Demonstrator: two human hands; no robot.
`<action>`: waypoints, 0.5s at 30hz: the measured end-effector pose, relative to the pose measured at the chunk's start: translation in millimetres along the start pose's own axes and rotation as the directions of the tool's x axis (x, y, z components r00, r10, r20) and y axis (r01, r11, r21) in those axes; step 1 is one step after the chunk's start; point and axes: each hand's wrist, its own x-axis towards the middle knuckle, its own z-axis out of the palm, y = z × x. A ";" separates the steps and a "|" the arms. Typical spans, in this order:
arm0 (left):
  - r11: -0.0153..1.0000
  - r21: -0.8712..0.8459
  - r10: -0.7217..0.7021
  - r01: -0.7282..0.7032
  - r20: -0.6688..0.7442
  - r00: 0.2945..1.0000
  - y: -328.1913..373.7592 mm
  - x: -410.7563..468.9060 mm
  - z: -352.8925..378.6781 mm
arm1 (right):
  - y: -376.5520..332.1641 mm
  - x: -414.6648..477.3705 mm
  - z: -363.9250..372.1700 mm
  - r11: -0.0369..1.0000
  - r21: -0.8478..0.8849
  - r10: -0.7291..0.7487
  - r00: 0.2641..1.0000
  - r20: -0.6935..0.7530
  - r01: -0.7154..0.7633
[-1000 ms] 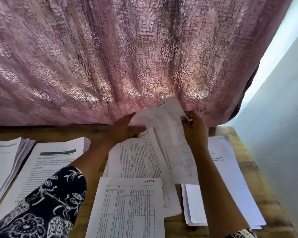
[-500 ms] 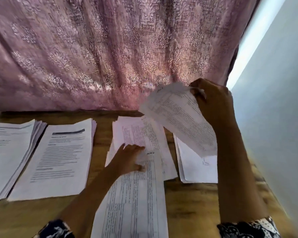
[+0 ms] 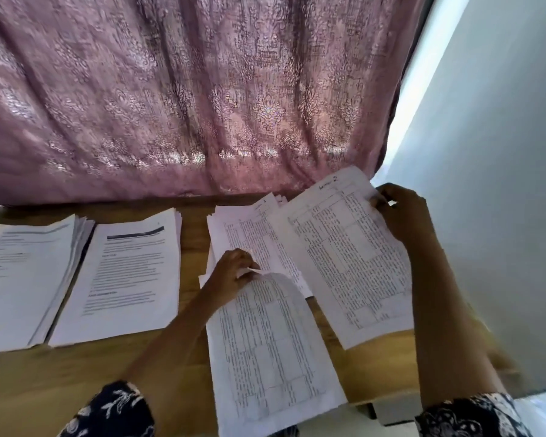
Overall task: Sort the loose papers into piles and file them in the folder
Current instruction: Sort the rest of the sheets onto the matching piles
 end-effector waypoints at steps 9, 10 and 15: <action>0.995 -0.098 -0.021 0.018 -0.030 0.999 22.7 12.5 -63.2 | -24.9 -38.0 99.6 0.960 0.178 0.147 0.928 0.343 -0.218; 0.992 -0.110 -0.057 0.057 0.002 0.998 23.7 17.3 -62.7 | -27.1 -42.5 109.3 0.943 0.199 0.172 0.903 0.393 -0.266; 0.950 -0.191 -0.240 0.249 0.070 0.968 7.3 40.5 -47.9 | -33.7 -69.8 134.8 0.799 0.376 0.256 0.831 0.494 -0.469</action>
